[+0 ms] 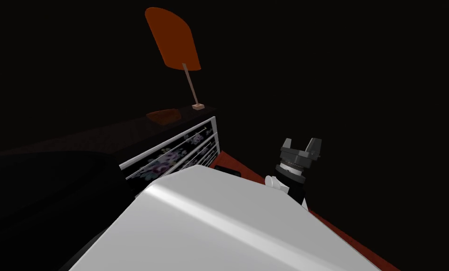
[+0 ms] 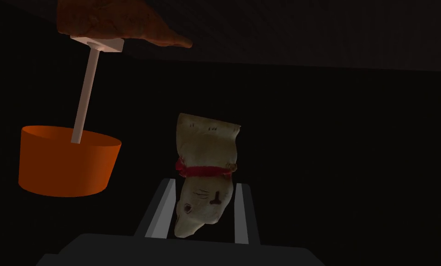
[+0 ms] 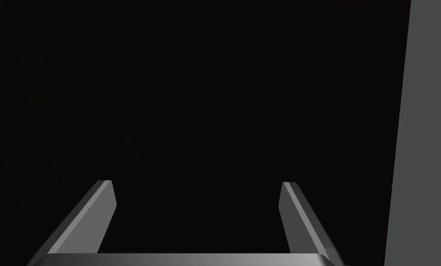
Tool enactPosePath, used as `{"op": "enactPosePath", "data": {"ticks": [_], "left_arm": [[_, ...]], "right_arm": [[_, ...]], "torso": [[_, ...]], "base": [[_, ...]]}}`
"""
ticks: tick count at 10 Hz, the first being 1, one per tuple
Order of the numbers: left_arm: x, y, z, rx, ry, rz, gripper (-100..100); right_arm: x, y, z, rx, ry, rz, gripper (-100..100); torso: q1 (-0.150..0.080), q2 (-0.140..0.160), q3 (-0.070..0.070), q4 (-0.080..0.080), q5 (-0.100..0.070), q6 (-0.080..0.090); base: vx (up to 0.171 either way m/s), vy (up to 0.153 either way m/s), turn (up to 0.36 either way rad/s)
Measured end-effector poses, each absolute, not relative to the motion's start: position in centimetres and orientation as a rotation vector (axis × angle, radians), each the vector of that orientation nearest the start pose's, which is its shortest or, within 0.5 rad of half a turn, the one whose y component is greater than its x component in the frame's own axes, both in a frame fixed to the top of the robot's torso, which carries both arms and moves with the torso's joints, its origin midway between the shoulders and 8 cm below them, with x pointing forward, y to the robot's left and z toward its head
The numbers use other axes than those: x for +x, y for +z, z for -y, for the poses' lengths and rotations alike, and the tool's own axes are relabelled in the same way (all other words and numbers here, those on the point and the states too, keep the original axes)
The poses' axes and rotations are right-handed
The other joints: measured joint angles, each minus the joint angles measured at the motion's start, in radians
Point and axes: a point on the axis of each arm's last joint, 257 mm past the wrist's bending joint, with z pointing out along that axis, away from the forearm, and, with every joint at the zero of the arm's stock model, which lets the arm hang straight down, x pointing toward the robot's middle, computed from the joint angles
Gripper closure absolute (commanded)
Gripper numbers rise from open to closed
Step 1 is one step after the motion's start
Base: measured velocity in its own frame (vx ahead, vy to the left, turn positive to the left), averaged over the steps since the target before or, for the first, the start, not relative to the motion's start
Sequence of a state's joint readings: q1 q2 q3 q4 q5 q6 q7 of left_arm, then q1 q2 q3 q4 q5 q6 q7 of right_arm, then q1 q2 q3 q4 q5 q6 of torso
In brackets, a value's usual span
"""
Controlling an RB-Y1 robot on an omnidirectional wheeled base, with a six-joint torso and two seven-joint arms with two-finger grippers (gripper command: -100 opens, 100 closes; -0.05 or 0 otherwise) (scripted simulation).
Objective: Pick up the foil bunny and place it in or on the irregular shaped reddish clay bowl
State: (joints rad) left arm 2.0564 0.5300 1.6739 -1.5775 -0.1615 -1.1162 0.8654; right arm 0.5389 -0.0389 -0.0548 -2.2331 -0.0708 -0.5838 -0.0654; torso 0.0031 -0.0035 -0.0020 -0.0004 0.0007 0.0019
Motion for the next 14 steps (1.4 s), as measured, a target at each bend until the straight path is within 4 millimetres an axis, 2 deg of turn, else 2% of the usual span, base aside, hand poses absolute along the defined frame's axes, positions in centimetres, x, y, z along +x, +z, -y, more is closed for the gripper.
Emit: {"op": "enactPosePath", "data": {"ticks": [4, 14], "left_arm": [[0.2, 22.9, -58.3, -0.681, 0.145, -1.904, 100], [1.1, 20.9, -53.1, -0.772, 0.03, -2.164, 100]], "right_arm": [[33.1, 0.9, 30.7, 0.688, 1.338, -0.576, 0], [33.1, 0.9, 30.7, 0.688, 1.338, -0.576, 0]], "torso": [[0.003, -0.005, -0.003, -0.001, 0.001, 0.001], [0.0, -0.006, -0.004, -0.001, 0.0, 0.001]], "base": [[0.084, 0.064, -0.227], [0.099, 0.084, -0.2]]}}
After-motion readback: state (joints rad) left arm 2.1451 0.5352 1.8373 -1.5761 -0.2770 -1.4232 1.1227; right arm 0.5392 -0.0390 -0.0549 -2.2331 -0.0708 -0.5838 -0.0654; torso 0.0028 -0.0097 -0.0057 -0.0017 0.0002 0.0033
